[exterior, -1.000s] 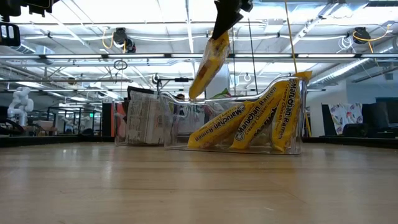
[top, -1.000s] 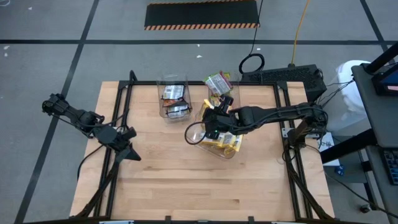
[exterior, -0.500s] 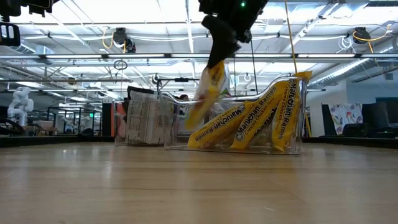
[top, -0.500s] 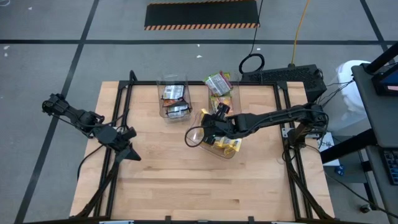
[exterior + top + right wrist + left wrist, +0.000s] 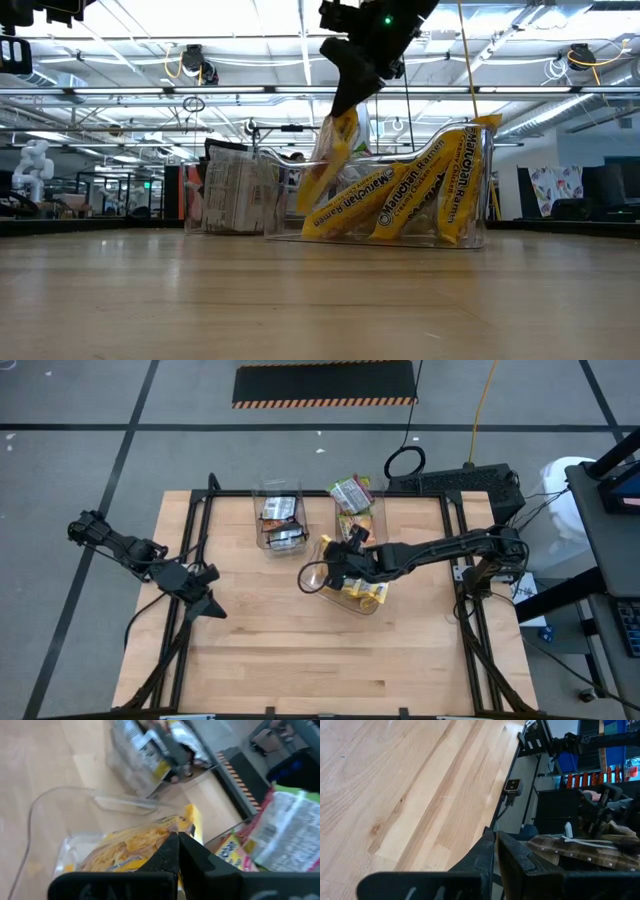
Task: Sort Maruchan noodles
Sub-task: Put the yellow noodle pack into the bottom transparent bin
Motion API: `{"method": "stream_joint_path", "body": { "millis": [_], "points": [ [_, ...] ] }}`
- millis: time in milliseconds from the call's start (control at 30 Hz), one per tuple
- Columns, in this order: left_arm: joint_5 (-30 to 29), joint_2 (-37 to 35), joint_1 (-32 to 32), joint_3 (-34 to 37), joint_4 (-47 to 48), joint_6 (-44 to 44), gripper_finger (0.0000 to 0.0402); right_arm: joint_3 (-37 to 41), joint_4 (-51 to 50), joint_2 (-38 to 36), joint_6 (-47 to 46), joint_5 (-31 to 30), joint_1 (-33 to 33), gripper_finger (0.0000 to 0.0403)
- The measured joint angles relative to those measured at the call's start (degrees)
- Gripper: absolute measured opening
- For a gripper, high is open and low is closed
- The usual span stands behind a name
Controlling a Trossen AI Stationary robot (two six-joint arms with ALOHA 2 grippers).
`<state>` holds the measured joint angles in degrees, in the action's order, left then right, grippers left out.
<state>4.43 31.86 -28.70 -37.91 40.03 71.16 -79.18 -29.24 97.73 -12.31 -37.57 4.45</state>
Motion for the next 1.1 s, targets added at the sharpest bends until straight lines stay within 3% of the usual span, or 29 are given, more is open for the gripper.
{"method": "stream_joint_path", "body": {
  "millis": [267, 700, 1100],
  "points": [
    [0.0, 0.0, 0.0, 0.0, 0.0, 0.0, 0.0026, 0.4, -0.1, 0.0, 1.0, 2.5, 0.0, 0.0],
    [0.0, 0.0, 0.0, 0.0, 0.0, -0.4, 0.0026, 4.2, 3.4, 0.8, 0.4, 15.2, 0.2, 0.0],
    [0.0, 0.0, 0.0, 0.0, 0.0, -0.4, 0.0026, 6.4, 6.2, 0.9, 0.1, 15.2, 0.5, 0.0]
  ]
}}
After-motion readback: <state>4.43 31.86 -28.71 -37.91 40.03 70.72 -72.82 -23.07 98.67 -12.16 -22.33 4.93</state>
